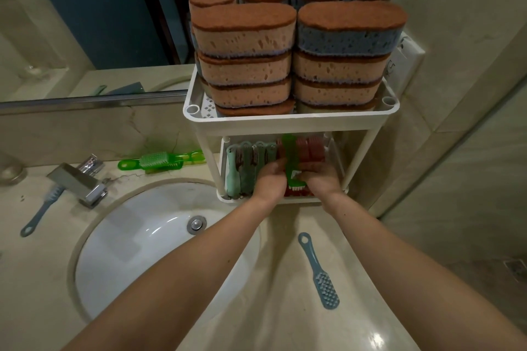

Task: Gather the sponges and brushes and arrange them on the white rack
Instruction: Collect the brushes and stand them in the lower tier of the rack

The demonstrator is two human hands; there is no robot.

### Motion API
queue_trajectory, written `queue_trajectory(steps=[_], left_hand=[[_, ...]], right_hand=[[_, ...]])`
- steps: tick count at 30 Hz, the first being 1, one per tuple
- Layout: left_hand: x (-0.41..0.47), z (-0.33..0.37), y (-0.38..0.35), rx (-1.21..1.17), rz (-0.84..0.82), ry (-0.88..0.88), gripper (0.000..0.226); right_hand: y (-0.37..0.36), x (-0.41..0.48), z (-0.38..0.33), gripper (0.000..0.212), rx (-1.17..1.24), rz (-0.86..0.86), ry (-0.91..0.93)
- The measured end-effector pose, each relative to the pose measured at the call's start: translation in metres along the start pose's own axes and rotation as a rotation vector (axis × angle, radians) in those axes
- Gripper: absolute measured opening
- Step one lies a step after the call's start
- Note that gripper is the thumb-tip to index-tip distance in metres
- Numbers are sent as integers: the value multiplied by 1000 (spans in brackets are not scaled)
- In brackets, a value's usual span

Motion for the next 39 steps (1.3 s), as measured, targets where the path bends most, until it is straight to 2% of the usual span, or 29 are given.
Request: queue_trajectory(steps=[9, 12, 15, 20, 26, 33, 39], left_hand=[[3, -11, 6, 84, -32, 37, 37], [4, -9, 6, 92, -41, 30, 34], [-1, -5, 8, 63, -32, 32, 29], [-21, -10, 26, 33, 65, 42, 36], [-63, -18, 76, -38, 261, -19, 40], [-94, -29, 164, -12, 474, 18, 36], [-91, -36, 238, -16, 566, 51, 34]], right_hand=[[-16, 14, 6, 20, -403, -57, 51], [-17, 11, 3, 21, -462, -44, 82], [-12, 0, 0, 23, -363, 4, 128], [-3, -32, -7, 23, -155, 151, 214], [-48, -79, -7, 29, -122, 12, 303], [-144, -117, -15, 31, -216, -241, 405], [-223, -116, -28, 34, -231, -337, 385]])
Point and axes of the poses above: each hand's wrist, its own x-axis towards the middle knuckle, its own y-axis out of the back of the hand, z = x × y, the point moved 7 cm from there along x, towards the middle knuckle, and after that the axes turned 8 degrees about -y, right-handed, at the moved point
